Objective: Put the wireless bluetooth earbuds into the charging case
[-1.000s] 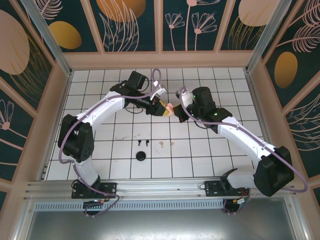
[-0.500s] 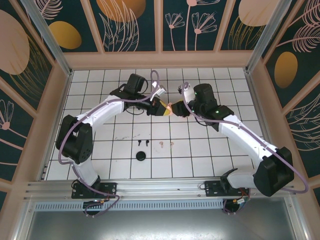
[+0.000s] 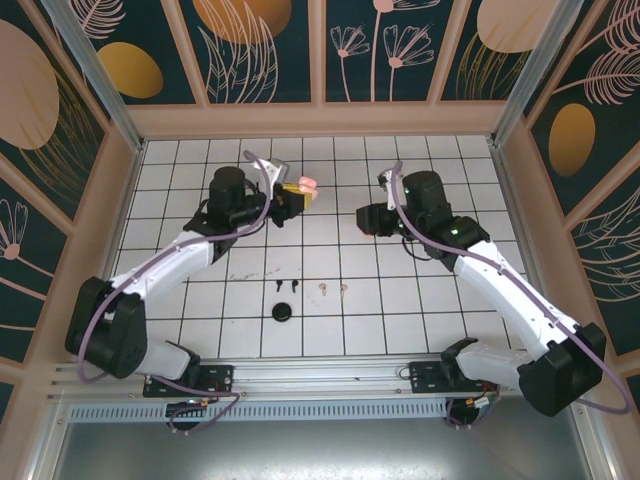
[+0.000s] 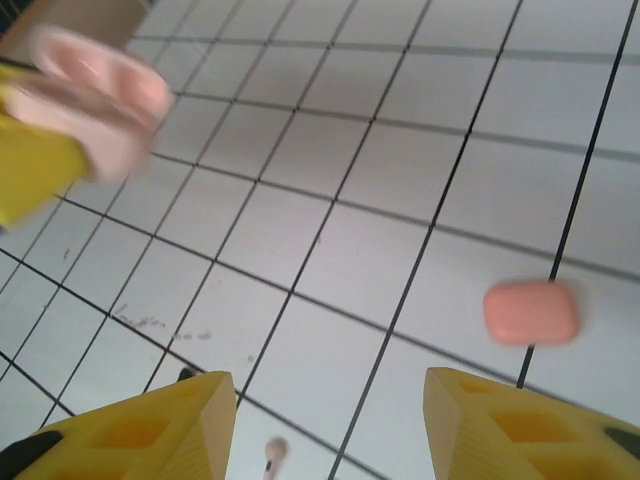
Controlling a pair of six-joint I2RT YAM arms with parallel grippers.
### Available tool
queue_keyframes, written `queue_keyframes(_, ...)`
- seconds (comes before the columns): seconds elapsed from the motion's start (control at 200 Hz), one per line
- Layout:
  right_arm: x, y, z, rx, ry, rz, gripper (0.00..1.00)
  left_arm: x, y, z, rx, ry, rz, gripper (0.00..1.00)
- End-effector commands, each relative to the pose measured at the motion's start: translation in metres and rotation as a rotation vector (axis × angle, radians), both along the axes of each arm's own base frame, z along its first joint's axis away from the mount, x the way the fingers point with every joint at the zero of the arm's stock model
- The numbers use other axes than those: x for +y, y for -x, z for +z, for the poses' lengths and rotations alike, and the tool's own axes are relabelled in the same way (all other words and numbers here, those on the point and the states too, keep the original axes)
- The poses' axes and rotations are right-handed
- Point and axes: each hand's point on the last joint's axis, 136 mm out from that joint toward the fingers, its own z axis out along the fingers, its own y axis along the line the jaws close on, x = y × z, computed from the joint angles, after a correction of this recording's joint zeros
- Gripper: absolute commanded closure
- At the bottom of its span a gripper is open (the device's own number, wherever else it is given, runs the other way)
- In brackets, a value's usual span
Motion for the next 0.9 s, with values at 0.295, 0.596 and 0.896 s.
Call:
queue_keyframes(0.295,0.055,0.064,-0.12,0.35,0.201,-0.03,0.51,0.065,0.0,0.075,-0.265,0.258,0.376,1.0)
queue_keyframes(0.596,0.069,0.082,-0.18,0.447,0.377,-0.064,0.58,0.083,0.013,0.088,-0.306,0.298,0.437,1.0)
queue_keyframes(0.896,0.089,0.082,-0.203,0.457,0.462,-0.075,0.61,0.09,0.026,0.093,-0.328,0.307,0.439,1.0)
